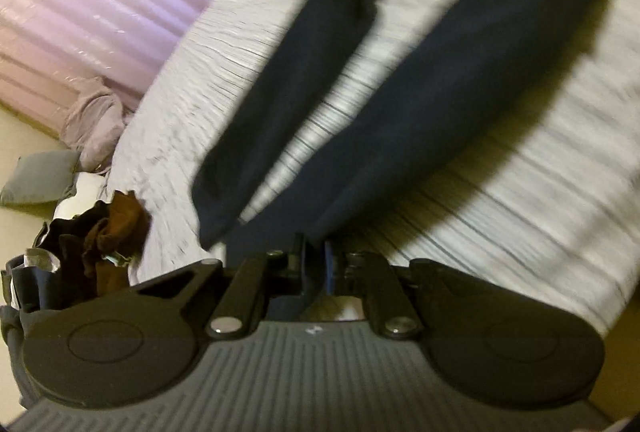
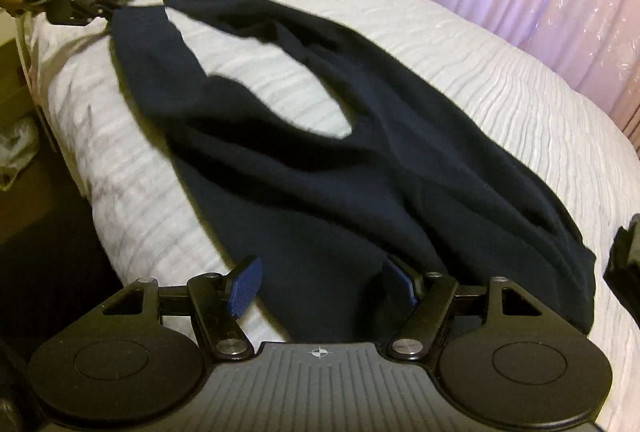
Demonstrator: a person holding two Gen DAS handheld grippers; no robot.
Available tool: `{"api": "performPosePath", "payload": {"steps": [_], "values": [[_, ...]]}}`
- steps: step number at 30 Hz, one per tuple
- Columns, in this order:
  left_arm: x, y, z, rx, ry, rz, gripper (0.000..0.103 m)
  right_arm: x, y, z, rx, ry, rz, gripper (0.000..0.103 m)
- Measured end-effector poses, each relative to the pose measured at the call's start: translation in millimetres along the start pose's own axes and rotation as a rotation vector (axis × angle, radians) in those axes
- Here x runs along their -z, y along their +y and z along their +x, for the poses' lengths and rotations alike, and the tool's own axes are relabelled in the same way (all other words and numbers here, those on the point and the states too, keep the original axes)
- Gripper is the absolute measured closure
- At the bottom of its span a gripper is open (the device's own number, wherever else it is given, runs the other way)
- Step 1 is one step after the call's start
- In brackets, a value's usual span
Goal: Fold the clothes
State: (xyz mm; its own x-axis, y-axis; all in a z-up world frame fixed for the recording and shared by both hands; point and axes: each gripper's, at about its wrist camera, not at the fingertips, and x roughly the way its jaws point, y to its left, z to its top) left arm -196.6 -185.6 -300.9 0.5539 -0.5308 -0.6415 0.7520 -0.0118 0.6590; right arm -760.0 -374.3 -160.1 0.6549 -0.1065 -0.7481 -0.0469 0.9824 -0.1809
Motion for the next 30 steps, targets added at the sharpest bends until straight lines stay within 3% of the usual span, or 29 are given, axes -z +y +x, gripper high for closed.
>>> {"api": "performPosePath", "payload": {"steps": [5,10,19,21,28,29,30], "values": [[-29.4,22.3,11.5,-0.034,-0.044,-0.046,0.095,-18.9,14.3,11.6,-0.025,-0.037,-0.046,0.033],[-49.9,31.3,17.5,-0.075,-0.068,-0.074,0.095,-24.8,40.2,28.3,-0.023,-0.029,-0.181,0.033],[-72.1,41.9,35.8,-0.099,-0.049,-0.104,0.097,4.6,63.4,33.1,0.103,0.002,-0.390,0.034],[-73.6,42.0,37.4,-0.096,-0.034,-0.105,0.096,10.6,68.2,33.2,0.117,0.005,-0.441,0.049],[-66.2,37.4,29.6,-0.094,-0.006,-0.098,0.096,28.0,97.5,53.0,0.140,0.004,-0.633,0.051],[-63.1,35.6,25.3,-0.093,-0.002,-0.088,0.096,30.8,95.9,56.9,0.149,-0.003,-0.652,0.058],[-60.0,33.8,21.0,-0.092,0.001,-0.077,0.096,32.9,94.0,59.8,0.156,-0.007,-0.666,0.095]]}}
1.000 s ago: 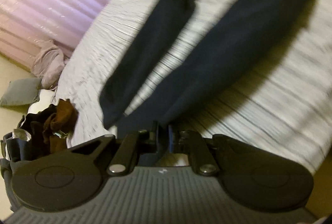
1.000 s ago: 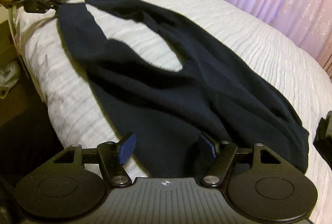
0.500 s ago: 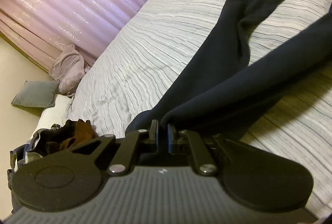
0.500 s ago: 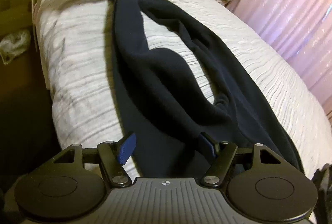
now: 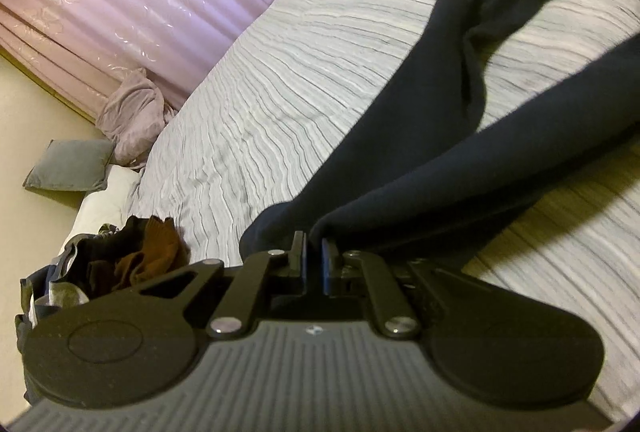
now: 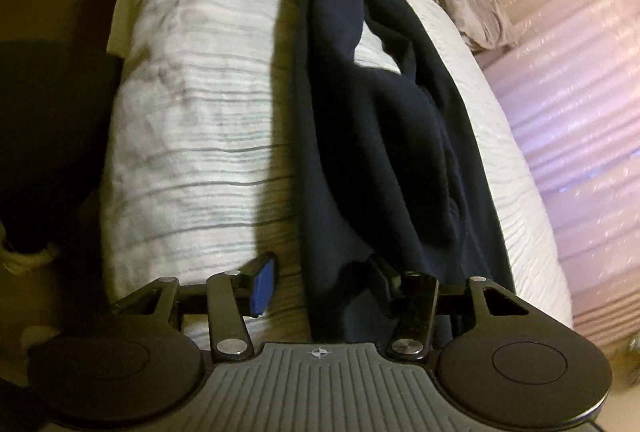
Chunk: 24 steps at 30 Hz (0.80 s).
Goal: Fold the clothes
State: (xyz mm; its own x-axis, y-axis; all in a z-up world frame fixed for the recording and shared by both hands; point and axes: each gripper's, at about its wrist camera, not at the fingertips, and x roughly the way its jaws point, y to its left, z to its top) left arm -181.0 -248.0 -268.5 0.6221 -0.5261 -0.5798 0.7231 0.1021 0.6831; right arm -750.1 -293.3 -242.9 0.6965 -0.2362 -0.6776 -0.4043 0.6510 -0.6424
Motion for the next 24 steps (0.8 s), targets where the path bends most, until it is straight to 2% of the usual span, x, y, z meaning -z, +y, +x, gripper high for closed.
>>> {"api": "performPosePath", "payload": {"steps": [1,5,8,11,14,17,20,22,23,24], "values": [[3.2,-1.2,-4.4,0.001,0.003,0.011,0.096,1.6,-2.8,-1.3,0.003,0.001,-0.002,0.102],[28.3,-7.2,-49.5,0.014,-0.004,0.066,0.097,6.5,-25.9,-40.1,-0.001,-0.036,0.062,0.102],[56.0,-23.2,-89.3,0.064,-0.001,0.105,0.097,11.3,-34.1,-77.6,-0.024,-0.055,0.091,0.102],[86.3,-50.9,-103.7,0.104,0.080,0.130,0.098,21.9,-22.6,-88.8,-0.070,-0.033,0.097,0.102],[111.4,-58.1,-104.2,0.123,0.144,0.080,0.096,27.8,-5.0,-78.8,-0.094,-0.006,0.072,0.102],[135.6,-62.4,-104.4,0.139,0.202,0.020,0.094,28.4,4.7,-73.3,-0.076,0.010,0.037,0.102],[143.2,-31.2,-102.9,0.129,0.185,-0.147,0.078,28.4,0.7,-76.9,-0.057,0.008,0.059,0.100],[143.0,-1.0,-98.7,0.127,0.147,-0.274,0.066,26.8,-4.6,-80.7,-0.070,0.010,0.104,0.094],[142.1,11.7,-92.7,0.125,0.137,-0.321,0.065,26.4,-5.4,-84.1,-0.081,0.005,0.130,0.083],[140.9,23.3,-84.8,0.122,0.133,-0.359,0.062,25.4,-6.8,-87.3,-0.097,-0.003,0.165,0.056]]}}
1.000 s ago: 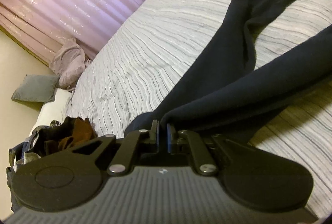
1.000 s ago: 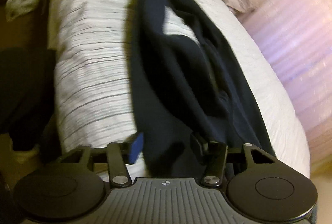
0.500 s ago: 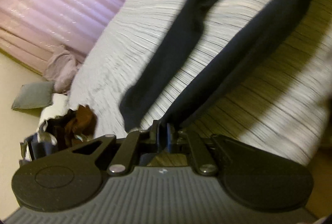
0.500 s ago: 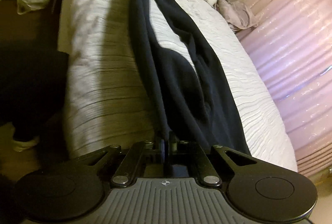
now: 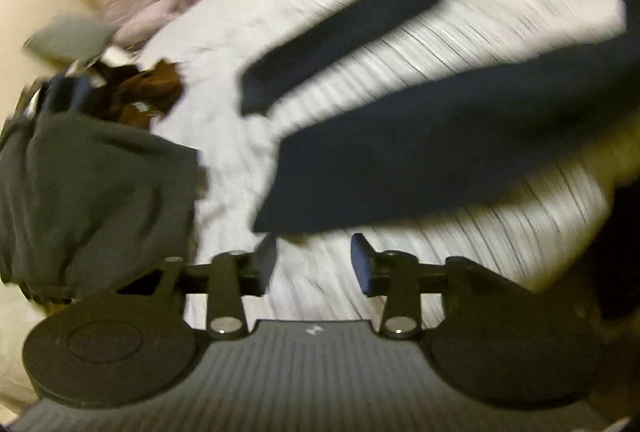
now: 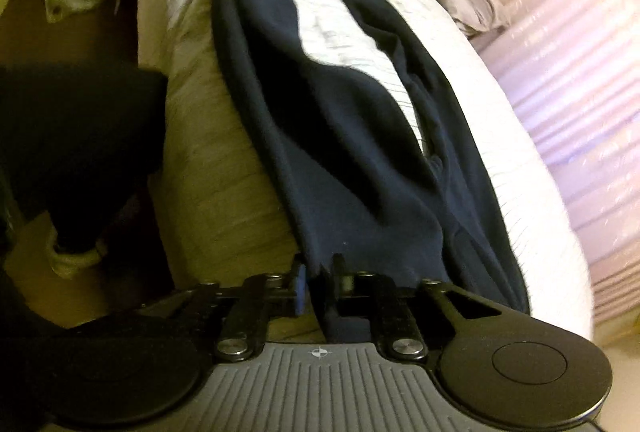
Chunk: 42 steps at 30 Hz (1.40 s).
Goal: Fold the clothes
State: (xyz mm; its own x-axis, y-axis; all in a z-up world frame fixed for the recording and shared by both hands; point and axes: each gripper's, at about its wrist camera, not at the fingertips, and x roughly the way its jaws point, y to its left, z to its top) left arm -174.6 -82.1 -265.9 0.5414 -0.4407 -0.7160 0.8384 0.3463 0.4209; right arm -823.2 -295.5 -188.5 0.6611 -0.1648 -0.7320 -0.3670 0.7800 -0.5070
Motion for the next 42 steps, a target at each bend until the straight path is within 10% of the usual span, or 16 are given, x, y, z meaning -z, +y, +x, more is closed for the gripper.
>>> {"api": "performPosePath", "payload": {"steps": [2,14,18,23,26,32,42], "values": [[-12.8,13.5,14.4,0.009,-0.003,-0.039,0.058,-2.2,-0.8,-6.2,-0.039,-0.014,0.074,0.026],[-56.0,45.4,150.0,0.207,0.121,-0.208,0.045,-4.1,-50.3,-23.0,0.019,-0.155,0.446,0.026],[-51.3,47.2,149.1,0.309,0.098,-0.236,0.096,5.3,-76.1,-13.8,0.113,-0.153,0.572,0.026],[-46.3,72.2,92.2,0.147,-0.127,-0.377,0.095,22.1,-100.4,-14.6,0.156,-0.148,0.687,0.026],[-41.8,76.0,86.6,0.042,-0.094,-0.433,0.095,29.3,-104.5,-15.8,0.173,-0.138,0.717,0.026],[-32.0,49.0,106.4,-0.025,0.164,-0.293,0.092,46.8,-106.3,-15.6,0.199,-0.097,0.785,0.026],[-60.0,-6.5,31.1,-0.080,-0.069,0.055,0.073,123.6,-130.5,-40.8,0.242,-0.072,1.119,0.026]]}}
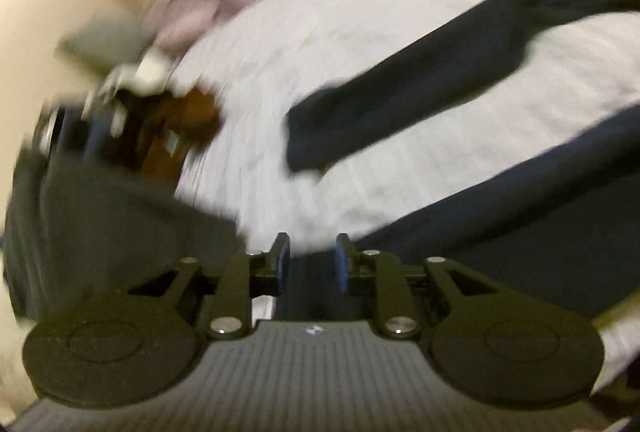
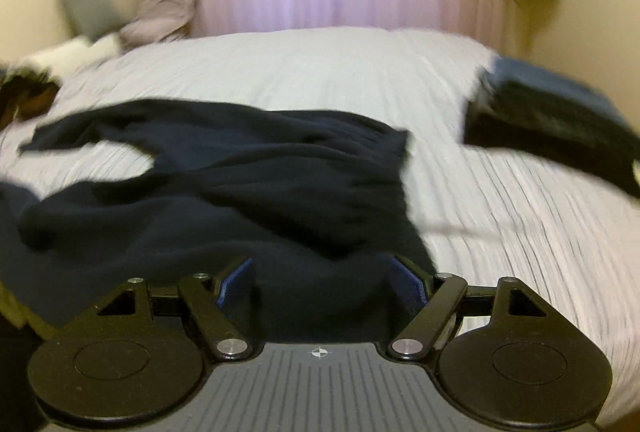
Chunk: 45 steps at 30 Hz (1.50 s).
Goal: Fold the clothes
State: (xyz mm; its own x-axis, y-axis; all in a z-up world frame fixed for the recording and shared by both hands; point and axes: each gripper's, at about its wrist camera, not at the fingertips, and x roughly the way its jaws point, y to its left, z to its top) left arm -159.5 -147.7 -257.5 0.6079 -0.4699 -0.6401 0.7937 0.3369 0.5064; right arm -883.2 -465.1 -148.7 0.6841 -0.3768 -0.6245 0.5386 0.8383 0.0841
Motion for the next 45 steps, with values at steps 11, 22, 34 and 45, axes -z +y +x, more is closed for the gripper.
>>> {"api": "performPosePath", "payload": {"steps": [11,22,34,45], "values": [[-131.9,-130.3,-10.7,0.429,-0.227,0.190,0.066,-46.9,-61.5,22.2,-0.075,-0.035,0.150,0.026],[-190.9,-235.9,-6.1,0.984,-0.189,0.317,0.060,-86.4,18.4,42.4,-0.387,0.015,-0.100,0.026],[-198.8,-262.5,5.8,0.872,-0.219,0.380,0.090,-74.6,76.1,66.3,-0.450,0.059,-0.267,0.026],[-95.6,-46.4,26.6,0.385,-0.024,0.161,0.068,-93.8,176.0,107.0,-0.645,0.098,-0.532,0.026]]}}
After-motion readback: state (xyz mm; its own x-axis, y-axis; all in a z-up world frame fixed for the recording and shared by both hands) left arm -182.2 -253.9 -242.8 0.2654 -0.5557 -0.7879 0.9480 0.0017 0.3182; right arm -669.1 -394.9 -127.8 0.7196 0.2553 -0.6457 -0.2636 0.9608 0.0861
